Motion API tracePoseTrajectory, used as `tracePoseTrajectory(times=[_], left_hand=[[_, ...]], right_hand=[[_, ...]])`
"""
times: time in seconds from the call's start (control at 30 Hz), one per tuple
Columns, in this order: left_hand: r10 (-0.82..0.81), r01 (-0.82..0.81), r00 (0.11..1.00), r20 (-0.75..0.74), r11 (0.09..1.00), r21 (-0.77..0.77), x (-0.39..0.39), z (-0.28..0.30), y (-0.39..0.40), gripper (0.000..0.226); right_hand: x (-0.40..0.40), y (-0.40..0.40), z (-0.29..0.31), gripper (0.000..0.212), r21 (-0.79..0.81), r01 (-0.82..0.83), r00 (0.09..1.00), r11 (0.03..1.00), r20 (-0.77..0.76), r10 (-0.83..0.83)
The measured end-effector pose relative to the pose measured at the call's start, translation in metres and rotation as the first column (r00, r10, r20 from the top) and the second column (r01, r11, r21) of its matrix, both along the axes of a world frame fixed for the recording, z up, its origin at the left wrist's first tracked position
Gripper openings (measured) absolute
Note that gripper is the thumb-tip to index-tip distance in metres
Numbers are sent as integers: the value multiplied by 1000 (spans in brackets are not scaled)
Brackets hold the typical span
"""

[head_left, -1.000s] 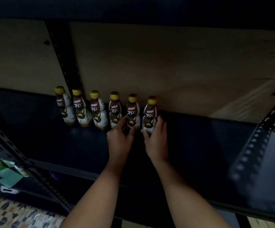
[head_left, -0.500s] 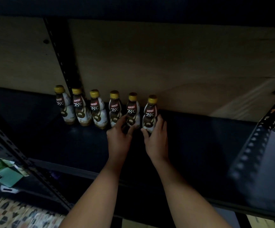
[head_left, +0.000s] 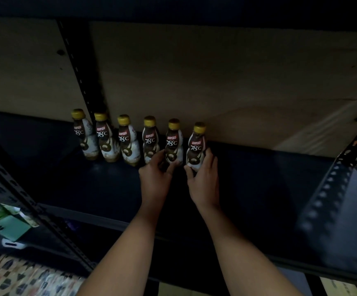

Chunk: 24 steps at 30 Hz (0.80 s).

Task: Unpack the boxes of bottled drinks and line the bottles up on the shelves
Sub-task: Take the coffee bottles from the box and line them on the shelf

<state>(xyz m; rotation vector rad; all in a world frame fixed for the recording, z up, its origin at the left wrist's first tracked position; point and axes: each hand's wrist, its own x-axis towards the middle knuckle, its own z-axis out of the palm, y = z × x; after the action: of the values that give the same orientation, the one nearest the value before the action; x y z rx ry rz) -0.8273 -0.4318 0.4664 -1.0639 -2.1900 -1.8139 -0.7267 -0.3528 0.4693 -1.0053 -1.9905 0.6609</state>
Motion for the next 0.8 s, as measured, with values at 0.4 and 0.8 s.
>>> tracePoseTrajectory(times=[0.4, 0.8], left_hand=[[8, -8, 1000, 4, 1000, 1, 2, 1, -1, 32], [67, -67, 998, -1, 997, -29, 14, 0, -16, 22]], right_hand=[[0, -1, -1, 77, 6, -11, 1000, 1000, -17, 11], [13, -5, -1, 101, -183, -57, 996, 981, -81, 42]])
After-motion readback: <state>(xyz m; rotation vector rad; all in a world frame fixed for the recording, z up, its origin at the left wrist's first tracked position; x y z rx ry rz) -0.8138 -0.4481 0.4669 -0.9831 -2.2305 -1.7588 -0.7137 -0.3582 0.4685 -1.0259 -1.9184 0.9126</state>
